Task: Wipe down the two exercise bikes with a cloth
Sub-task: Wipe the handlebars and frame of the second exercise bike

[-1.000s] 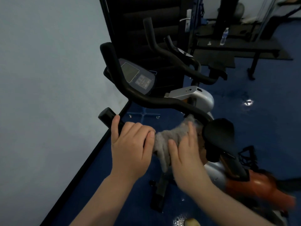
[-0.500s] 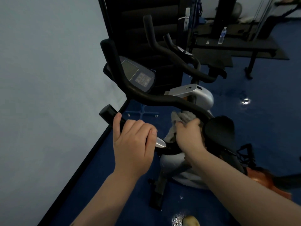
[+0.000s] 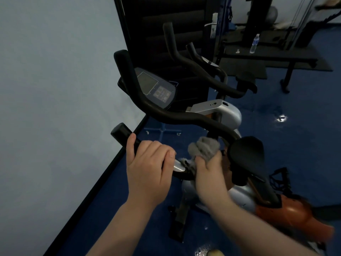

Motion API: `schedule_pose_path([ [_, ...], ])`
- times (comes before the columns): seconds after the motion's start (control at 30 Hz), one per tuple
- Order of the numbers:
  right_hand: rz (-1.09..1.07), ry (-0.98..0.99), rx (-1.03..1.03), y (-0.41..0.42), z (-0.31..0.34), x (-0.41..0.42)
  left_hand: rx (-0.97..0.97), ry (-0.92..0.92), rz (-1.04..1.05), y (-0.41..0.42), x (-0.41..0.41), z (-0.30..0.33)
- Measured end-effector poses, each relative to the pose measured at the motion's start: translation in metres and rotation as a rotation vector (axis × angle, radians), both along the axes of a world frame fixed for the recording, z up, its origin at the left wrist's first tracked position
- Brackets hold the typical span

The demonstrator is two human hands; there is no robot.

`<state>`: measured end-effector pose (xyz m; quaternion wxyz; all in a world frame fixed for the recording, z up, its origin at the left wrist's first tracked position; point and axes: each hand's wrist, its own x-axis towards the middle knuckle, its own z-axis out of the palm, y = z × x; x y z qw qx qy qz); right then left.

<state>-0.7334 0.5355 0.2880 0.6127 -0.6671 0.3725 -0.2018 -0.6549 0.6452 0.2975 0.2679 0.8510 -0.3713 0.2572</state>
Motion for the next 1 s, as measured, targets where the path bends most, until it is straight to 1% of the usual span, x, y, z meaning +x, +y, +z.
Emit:
schedule_pose_path([
  [0.03,0.042,-0.024,-0.032,0.007,-0.004,-0.01,-0.004,0.001,-0.01,0.0,0.0,0.001],
  [0.07,0.079,-0.002,-0.124,0.011,-0.007,-0.016,-0.025,0.001,-0.031,0.001,0.0,0.001],
  [0.13,0.16,0.141,-0.453,0.011,-0.014,-0.023,-0.141,0.012,-0.108,0.005,0.001,0.005],
  [0.17,0.183,0.175,-0.602,0.009,-0.015,-0.024,-0.219,0.007,-0.156,0.009,0.002,0.007],
  [0.2,0.205,0.167,-0.694,0.009,-0.013,-0.022,-0.289,-0.014,-0.191,0.013,0.003,0.01],
  [0.23,0.222,0.131,-0.747,0.011,-0.008,-0.02,-0.339,-0.049,-0.195,0.018,0.004,0.014],
  [0.3,0.26,0.087,-0.823,0.021,0.002,-0.009,-0.394,-0.105,-0.116,0.024,0.007,0.022],
  [0.33,0.283,0.085,-0.882,0.026,0.008,0.0,-0.424,-0.088,-0.076,0.026,0.01,0.024],
  [0.37,0.309,0.087,-0.937,0.031,0.014,0.009,-0.462,-0.033,-0.054,0.026,0.012,0.026],
  [0.43,0.386,0.112,-0.973,0.034,0.02,0.023,-0.544,0.135,-0.047,0.027,0.014,0.028],
  [0.5,0.445,0.113,-0.983,0.027,0.019,0.023,-0.573,0.249,-0.06,0.029,0.013,0.027],
  [0.6,0.473,0.148,-1.061,0.017,0.019,0.01,-0.541,0.306,-0.094,0.036,0.008,0.025],
  [0.67,0.547,0.181,-1.173,0.019,0.024,0.023,-0.522,0.343,-0.111,0.04,0.006,0.026],
  [0.73,0.607,0.188,-1.192,0.032,0.037,0.047,-0.554,0.406,-0.124,0.043,0.006,0.028],
  [0.8,0.557,0.119,-1.125,0.049,0.046,0.065,-0.587,0.462,-0.142,0.045,0.006,0.031],
  [0.9,0.353,-0.11,-0.862,0.066,0.043,0.061,-0.568,0.499,-0.175,0.045,0.004,0.032],
  [0.93,0.334,-0.175,-0.885,0.068,0.043,0.054,-0.558,0.504,-0.182,0.045,0.004,0.031],
  [1.0,0.336,-0.227,-1.03,0.061,0.034,0.042,-0.524,0.484,-0.179,0.043,0.003,0.027],
])
